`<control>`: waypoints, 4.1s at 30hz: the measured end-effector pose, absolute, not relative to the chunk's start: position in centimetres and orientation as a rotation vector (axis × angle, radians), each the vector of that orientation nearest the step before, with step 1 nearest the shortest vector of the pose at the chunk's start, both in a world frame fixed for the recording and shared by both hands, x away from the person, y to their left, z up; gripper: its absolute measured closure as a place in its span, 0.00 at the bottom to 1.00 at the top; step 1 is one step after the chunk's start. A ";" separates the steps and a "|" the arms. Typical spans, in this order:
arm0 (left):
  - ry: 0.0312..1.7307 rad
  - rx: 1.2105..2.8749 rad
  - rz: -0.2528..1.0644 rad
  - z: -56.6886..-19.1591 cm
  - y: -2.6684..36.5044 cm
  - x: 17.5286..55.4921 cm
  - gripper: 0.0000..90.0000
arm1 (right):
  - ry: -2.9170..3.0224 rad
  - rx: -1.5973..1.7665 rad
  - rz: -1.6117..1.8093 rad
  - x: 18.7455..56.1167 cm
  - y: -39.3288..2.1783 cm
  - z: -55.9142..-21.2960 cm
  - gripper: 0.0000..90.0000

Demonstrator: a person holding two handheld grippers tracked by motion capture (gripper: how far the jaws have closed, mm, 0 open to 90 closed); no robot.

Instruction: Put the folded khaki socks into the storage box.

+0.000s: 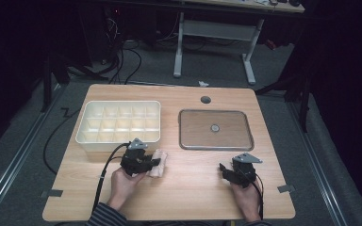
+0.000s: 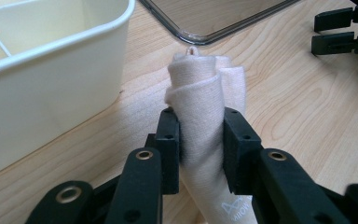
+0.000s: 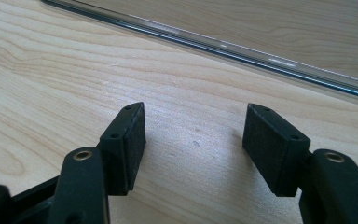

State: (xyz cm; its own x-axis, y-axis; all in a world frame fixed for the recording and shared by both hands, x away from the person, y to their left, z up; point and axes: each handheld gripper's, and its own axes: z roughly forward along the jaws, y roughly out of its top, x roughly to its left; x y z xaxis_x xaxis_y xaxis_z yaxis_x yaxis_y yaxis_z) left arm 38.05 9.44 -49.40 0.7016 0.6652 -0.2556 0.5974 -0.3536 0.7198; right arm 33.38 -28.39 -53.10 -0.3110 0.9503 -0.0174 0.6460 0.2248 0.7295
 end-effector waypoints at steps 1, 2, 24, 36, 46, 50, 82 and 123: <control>0.963 2.061 0.103 -49.4 9.5 38.0 0.79 | 2.039 1.467 0.868 33.4 -28.4 -53.1 0.44; 0.964 2.060 0.103 -49.3 9.6 38.0 0.79 | 2.039 1.466 0.868 33.4 -28.4 -53.1 0.44; 0.991 2.050 0.103 -48.6 11.6 37.8 0.79 | 2.039 1.467 0.868 33.4 -28.4 -53.1 0.44; 0.995 2.029 0.107 -48.0 12.8 37.4 0.79 | 2.039 1.466 0.868 33.4 -28.4 -53.1 0.44; 1.002 2.009 0.100 -47.6 13.7 37.3 0.79 | 2.039 1.466 0.868 33.4 -28.4 -53.1 0.44; 1.009 2.002 0.102 -47.5 14.1 37.2 0.79 | 2.039 1.467 0.868 33.4 -28.4 -53.1 0.44; 1.043 1.996 0.128 -46.4 17.1 37.2 0.79 | 2.039 1.466 0.868 33.4 -28.4 -53.1 0.44; 1.070 1.966 0.186 -43.5 19.9 38.3 0.79 | 2.041 1.465 0.868 33.4 -28.4 -53.1 0.43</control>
State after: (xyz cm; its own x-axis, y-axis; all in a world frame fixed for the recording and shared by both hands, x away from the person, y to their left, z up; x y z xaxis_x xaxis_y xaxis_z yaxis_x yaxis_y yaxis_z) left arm 38.31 19.93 -43.54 0.6198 0.7425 -0.2542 0.6131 -0.2559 0.7474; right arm 33.38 -28.38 -53.10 -0.3130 0.9496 -0.0177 0.6459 0.2265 0.7291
